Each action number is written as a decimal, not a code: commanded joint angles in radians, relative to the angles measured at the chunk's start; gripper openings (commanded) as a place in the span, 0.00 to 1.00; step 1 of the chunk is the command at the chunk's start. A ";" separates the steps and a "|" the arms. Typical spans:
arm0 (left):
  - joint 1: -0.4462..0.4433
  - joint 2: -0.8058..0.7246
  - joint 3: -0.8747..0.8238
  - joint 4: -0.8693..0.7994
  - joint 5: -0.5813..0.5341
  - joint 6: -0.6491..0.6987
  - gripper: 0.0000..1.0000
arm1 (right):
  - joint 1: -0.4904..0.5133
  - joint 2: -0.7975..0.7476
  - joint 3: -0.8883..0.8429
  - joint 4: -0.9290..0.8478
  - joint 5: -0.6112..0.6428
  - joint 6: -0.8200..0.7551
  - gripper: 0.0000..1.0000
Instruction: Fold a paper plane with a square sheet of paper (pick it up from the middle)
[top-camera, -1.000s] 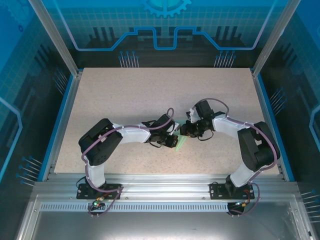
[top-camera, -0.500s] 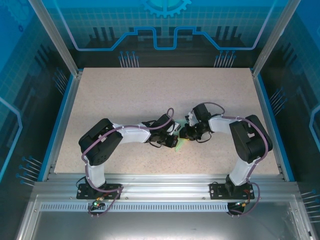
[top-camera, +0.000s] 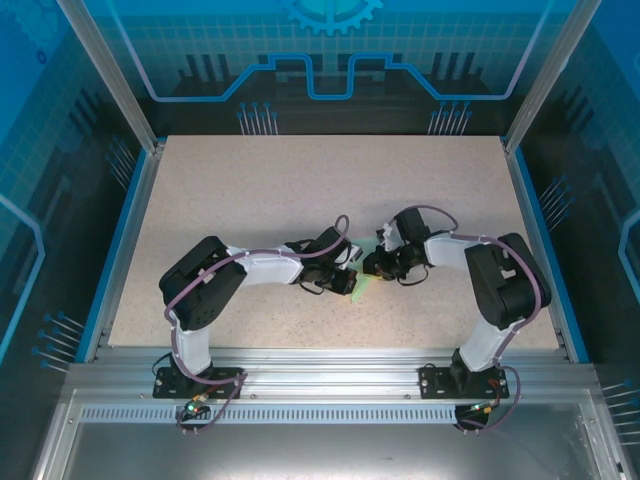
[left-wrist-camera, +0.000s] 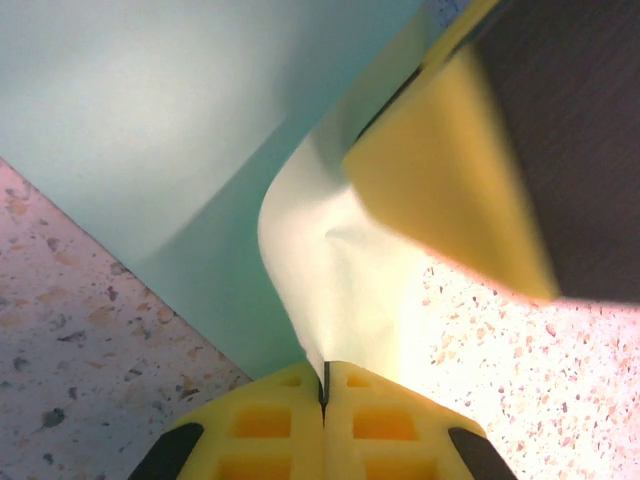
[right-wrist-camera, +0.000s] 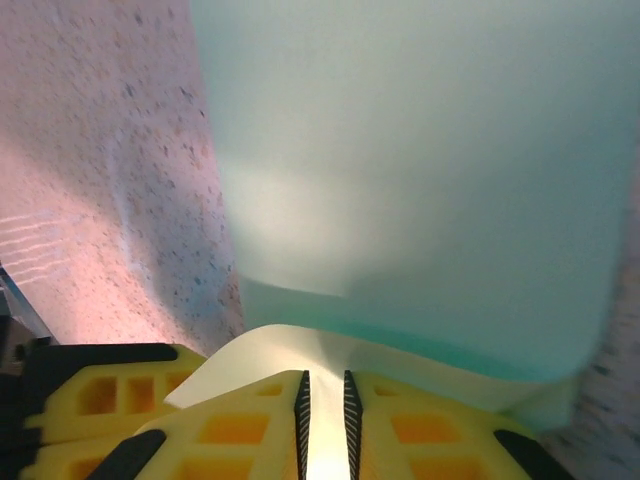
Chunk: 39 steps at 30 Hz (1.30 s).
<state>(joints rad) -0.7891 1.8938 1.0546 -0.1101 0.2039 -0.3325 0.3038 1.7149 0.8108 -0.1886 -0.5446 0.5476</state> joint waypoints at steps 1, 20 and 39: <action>0.007 0.040 0.017 -0.057 -0.014 0.027 0.02 | -0.038 -0.034 -0.005 0.027 -0.041 -0.002 0.20; 0.006 0.047 0.046 -0.101 -0.010 0.035 0.01 | -0.083 -0.059 0.029 -0.053 0.024 -0.022 0.19; 0.006 0.059 0.076 -0.132 -0.009 0.037 0.01 | 0.021 0.012 0.042 0.000 -0.032 0.013 0.19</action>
<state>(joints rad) -0.7891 1.9182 1.1126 -0.1822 0.2039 -0.3290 0.3107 1.6917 0.8234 -0.1936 -0.5591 0.5541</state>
